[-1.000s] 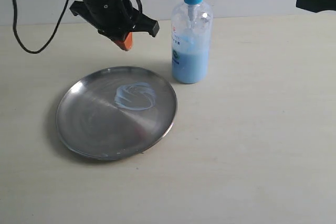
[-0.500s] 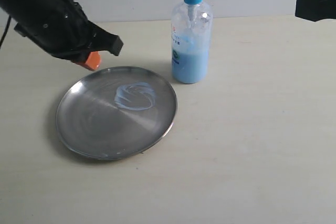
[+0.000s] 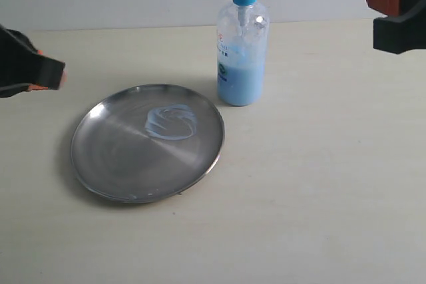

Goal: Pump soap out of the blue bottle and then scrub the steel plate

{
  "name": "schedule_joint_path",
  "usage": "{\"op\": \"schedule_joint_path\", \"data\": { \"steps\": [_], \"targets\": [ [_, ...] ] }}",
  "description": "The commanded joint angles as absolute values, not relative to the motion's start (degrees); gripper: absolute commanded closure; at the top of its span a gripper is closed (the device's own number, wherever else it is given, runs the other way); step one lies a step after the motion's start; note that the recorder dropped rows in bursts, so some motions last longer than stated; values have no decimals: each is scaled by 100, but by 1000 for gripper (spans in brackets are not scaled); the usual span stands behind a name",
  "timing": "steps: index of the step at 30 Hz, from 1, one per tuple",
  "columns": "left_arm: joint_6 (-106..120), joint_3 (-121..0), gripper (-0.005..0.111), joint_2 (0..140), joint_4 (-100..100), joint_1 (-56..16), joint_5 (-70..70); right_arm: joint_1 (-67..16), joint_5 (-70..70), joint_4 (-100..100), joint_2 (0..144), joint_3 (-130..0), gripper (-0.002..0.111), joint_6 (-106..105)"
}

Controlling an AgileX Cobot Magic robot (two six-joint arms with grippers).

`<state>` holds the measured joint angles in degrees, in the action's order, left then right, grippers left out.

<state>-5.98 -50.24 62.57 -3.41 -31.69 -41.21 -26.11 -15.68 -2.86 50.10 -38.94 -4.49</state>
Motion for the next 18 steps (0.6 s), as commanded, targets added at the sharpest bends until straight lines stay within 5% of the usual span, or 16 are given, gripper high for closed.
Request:
{"op": "schedule_joint_path", "data": {
  "steps": [1,18],
  "targets": [
    [-619,-4589,107,5458,-356,-3156,-3919,-2600,-1982,-235,4934,-3865,108,-598],
    [-341,-3163,107,2700,-292,-3156,-3281,-2600,-1430,-133,3375,-3020,108,-598]
  ]
}}
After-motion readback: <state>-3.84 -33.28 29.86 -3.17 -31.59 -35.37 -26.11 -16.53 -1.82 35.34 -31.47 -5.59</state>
